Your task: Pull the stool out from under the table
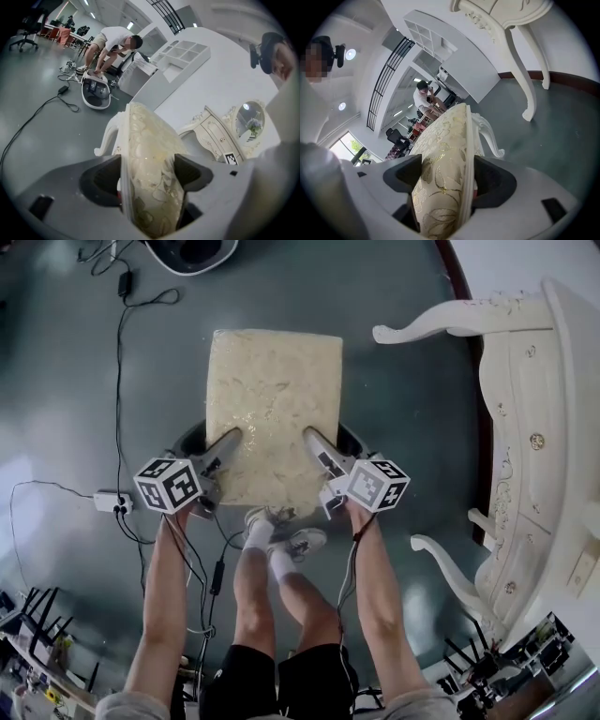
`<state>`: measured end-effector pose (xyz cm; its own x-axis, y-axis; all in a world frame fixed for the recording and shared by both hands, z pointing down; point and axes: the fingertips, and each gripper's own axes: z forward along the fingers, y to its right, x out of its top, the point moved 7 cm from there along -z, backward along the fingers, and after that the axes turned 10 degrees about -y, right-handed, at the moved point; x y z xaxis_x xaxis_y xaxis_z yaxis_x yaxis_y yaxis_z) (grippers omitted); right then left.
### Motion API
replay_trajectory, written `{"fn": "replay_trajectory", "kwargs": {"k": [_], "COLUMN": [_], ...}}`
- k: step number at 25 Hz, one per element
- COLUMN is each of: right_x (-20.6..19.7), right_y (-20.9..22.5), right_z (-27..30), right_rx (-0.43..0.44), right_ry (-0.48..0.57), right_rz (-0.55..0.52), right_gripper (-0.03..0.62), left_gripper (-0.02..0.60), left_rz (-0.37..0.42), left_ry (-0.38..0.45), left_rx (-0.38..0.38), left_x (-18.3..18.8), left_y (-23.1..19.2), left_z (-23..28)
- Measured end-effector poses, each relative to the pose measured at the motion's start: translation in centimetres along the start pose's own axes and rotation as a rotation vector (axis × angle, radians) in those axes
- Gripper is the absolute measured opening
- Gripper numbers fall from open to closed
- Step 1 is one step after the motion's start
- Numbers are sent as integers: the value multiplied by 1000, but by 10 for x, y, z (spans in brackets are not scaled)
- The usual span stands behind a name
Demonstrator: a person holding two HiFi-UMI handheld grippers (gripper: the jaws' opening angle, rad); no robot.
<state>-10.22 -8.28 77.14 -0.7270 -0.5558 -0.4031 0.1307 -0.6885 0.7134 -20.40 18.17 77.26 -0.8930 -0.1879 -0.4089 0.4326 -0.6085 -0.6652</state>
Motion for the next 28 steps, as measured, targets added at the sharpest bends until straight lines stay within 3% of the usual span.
{"fn": "replay_trajectory", "kwargs": {"k": [14,28], "right_x": [-10,-23], "right_y": [12,19], "right_z": [43,44], "right_rx": [6,15], "right_ry": [-41,-35], "right_rz": [-61,-71], "right_gripper": [359,360], "left_gripper": [356,357], "left_rz": [-56,-66], "left_ry": [50,41], "left_rx": [7,-7], "left_x": [-20,-33], "left_y": [-46,-50], "left_z": [10,14]}}
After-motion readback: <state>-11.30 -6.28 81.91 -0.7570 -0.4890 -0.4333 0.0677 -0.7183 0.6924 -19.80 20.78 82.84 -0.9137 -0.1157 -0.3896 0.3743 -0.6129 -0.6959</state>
